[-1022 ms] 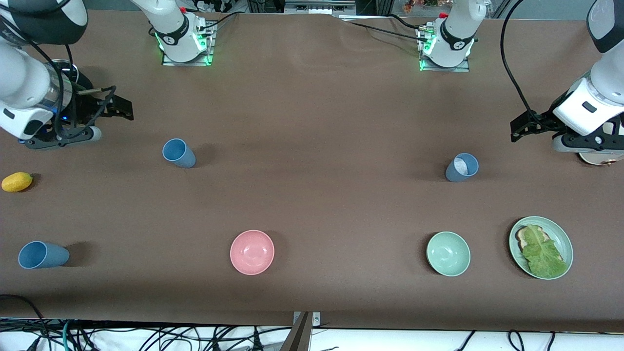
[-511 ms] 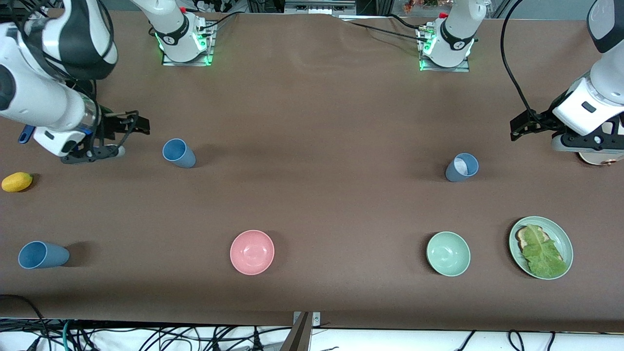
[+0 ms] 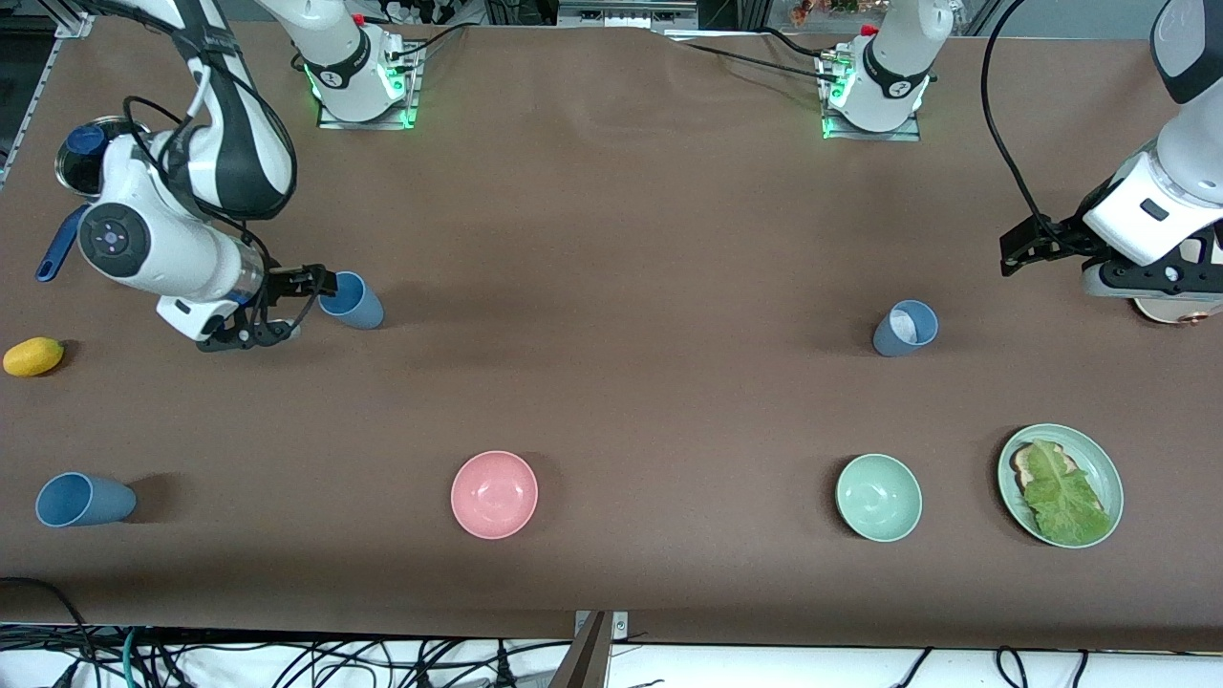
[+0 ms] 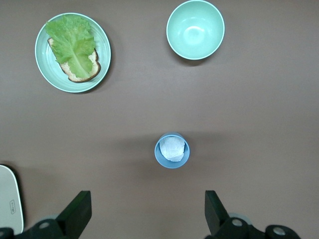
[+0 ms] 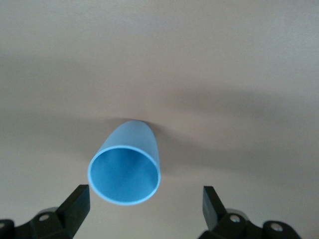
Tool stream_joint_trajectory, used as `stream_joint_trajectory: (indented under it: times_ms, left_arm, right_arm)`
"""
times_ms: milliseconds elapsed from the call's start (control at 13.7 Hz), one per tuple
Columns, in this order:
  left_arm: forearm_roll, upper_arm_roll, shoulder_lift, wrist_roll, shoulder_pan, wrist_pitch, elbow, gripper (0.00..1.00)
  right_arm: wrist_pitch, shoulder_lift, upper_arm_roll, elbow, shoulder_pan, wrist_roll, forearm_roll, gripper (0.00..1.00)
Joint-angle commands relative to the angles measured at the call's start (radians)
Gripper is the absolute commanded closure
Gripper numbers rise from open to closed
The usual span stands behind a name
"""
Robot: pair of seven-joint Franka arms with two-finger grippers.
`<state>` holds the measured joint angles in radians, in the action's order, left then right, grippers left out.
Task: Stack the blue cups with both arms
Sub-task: 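Reach the right gripper down to the upright blue cup near the lemon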
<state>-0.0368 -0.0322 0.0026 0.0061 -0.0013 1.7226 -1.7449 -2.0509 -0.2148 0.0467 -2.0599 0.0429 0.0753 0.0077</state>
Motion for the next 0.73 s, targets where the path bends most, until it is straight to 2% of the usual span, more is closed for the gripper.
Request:
stream_joint_trajectory:
  times_ms: [0,219,657]
  left_arm:
    - [0.000,-0.003,-0.006,-0.008,0.003,-0.020,0.013,0.00]
    - [0.000,-0.003,-0.006,-0.008,0.003,-0.020,0.013,0.00]
    - [0.012,0.008,0.014,0.006,0.047,-0.018,0.018,0.00]
  right_arm:
    - [-0.050,-0.015,-0.008,-0.020,-0.009,0.014,0.000,0.00]
    - [-0.095,-0.058,-0.016,-0.022,-0.009,0.032,0.001,0.00]
    - [-0.124,-0.061,-0.021,-0.061,-0.009,0.032,0.003,0.00]
